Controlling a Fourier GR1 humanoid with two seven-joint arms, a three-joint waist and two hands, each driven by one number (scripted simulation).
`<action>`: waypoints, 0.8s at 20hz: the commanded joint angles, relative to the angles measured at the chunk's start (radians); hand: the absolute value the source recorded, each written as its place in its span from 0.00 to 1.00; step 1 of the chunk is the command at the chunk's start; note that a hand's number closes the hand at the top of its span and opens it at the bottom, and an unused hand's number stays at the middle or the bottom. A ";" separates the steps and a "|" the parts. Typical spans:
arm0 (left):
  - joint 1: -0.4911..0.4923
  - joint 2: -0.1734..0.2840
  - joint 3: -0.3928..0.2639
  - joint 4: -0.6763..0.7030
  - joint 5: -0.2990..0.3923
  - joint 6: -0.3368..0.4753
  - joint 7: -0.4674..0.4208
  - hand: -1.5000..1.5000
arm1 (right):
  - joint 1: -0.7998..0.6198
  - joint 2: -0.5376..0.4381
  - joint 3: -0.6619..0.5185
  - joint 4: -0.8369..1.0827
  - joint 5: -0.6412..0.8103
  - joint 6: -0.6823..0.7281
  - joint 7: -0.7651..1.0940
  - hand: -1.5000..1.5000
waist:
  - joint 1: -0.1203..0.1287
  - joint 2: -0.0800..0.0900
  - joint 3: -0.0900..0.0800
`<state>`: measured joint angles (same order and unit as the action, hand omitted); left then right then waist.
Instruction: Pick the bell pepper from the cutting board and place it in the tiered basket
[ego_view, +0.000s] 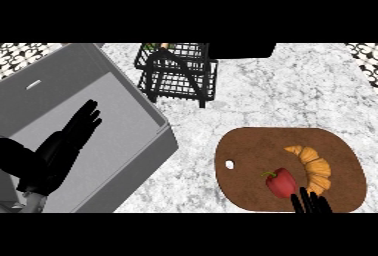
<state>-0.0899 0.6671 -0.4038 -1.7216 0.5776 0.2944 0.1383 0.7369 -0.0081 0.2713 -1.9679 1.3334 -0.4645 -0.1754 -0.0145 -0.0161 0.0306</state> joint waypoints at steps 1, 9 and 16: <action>-0.048 -0.120 -0.029 0.102 -0.015 0.008 -0.031 0.50 | -0.043 0.008 -0.021 0.004 0.013 0.001 0.046 0.00 | -0.006 0.021 -0.031; -0.104 -0.134 -0.060 0.151 -0.003 0.038 -0.030 0.50 | -0.108 -0.017 -0.054 0.080 -0.041 -0.041 0.035 0.00 | -0.017 0.021 -0.031; -0.094 -0.116 -0.068 0.148 0.030 0.037 -0.038 0.50 | -0.239 -0.014 -0.098 0.169 -0.109 -0.030 0.039 0.00 | 0.001 0.020 -0.031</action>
<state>-0.1485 0.6753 -0.4551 -1.6802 0.6128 0.3252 0.1146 0.5653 -0.0220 0.2033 -1.8351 1.2598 -0.4974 -0.1409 -0.0090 -0.0205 0.0255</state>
